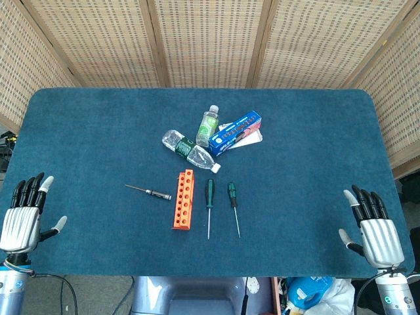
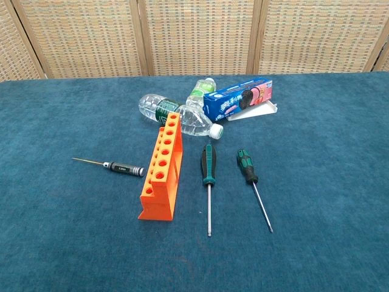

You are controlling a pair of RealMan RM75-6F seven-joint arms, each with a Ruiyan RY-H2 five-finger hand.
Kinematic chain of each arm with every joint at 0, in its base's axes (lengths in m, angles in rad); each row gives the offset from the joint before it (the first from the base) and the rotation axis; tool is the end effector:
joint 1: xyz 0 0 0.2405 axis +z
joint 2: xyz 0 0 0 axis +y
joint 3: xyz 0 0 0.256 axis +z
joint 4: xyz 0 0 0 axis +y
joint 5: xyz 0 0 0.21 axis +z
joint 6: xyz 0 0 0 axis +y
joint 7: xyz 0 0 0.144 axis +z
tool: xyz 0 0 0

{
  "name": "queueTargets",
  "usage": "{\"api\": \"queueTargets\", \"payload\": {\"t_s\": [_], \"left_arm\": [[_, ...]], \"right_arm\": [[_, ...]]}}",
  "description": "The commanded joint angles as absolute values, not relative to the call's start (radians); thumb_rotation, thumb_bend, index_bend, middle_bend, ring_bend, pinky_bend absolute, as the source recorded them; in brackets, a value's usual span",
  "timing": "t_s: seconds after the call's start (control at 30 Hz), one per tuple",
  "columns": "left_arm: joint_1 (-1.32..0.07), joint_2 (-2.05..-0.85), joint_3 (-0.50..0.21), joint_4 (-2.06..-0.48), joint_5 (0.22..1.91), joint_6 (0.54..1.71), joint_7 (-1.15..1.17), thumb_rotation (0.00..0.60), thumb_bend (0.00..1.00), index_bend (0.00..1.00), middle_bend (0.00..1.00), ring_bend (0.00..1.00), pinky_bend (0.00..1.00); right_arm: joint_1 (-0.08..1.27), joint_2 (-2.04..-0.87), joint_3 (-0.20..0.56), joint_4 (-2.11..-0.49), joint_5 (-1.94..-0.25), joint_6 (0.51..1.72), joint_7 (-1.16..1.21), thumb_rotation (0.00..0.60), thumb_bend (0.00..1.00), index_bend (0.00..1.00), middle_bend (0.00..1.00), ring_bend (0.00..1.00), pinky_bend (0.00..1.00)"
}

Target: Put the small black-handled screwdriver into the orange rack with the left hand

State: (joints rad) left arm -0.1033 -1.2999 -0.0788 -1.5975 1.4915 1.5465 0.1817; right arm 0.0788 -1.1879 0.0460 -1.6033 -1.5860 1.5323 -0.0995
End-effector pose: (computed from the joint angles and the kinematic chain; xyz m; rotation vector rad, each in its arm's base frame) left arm -0.2880 0.1906 0.1161 -1.3397 -0.8304 -0.9506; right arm -0.2938 -0.1773 0.1393 1.4400 -0.8085 0.9454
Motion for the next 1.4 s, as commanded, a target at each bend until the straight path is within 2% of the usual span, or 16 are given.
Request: {"api": "queueTargets", "payload": {"t_s": [0.03,0.8,1.03,1.4], "left_arm": [[-0.103,-1.3,-0.078,-1.598,1.492,1.547,0.181,0.6,0.22,0.06,0.0,0.0,0.0],[-0.11,-1.302,-0.068,-1.599,1.499,1.526,0.18,0.6,0.22,0.08,0.0,0.0,0.0],[-0.123,-1.3,-0.071,-1.618,1.505,1.514,0.179,0.6,0.22,0.14,0.0,0.0,0.0],[-0.252,-1.234,-0.134,-1.739,1.438,1.332,0.272,0.6,0.23,0.25,0.0,0.0,0.0]], "right_arm": [[0.081,-1.188,0.048,-1.612,-1.592,1.535,-0.098,0.6,0.28,0.0,0.0,0.0,0.0],[0.079,-1.187,0.05,-1.608,-1.577,1.53,-0.101,0.6,0.28,0.0,0.0,0.0,0.0],[0.076,-1.183,0.05,-1.608,-1.576,1.531,-0.097,0.6,0.28,0.0,0.0,0.0,0.0],[0.081,-1.188,0.051,-1.606,-1.565,1.517,-0.107,0.6,0.28,0.0,0.0,0.0,0.0]]}}
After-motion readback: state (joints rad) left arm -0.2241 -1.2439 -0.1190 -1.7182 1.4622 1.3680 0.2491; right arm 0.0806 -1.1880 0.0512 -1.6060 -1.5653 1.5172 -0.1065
